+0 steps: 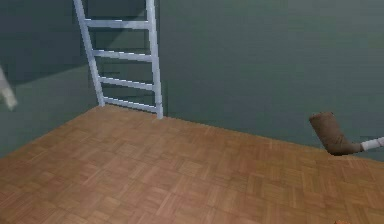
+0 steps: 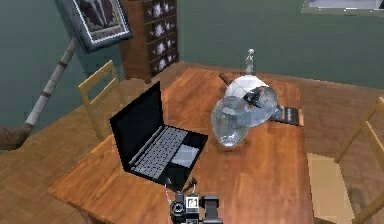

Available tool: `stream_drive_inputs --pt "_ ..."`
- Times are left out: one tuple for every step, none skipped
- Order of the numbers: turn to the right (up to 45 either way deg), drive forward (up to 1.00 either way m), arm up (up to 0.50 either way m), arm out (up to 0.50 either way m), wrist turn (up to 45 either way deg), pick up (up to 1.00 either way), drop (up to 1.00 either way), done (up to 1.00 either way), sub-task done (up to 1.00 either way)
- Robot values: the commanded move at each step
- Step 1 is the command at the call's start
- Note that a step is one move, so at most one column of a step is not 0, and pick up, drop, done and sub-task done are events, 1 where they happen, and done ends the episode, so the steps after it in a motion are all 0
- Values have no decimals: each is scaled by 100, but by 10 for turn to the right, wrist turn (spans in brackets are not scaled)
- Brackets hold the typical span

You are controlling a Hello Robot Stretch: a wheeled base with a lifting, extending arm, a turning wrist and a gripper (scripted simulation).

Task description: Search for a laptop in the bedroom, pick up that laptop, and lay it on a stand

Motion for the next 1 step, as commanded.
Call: stream_drive_inputs --pt "0 0 0 0 0 100 0 0 0"
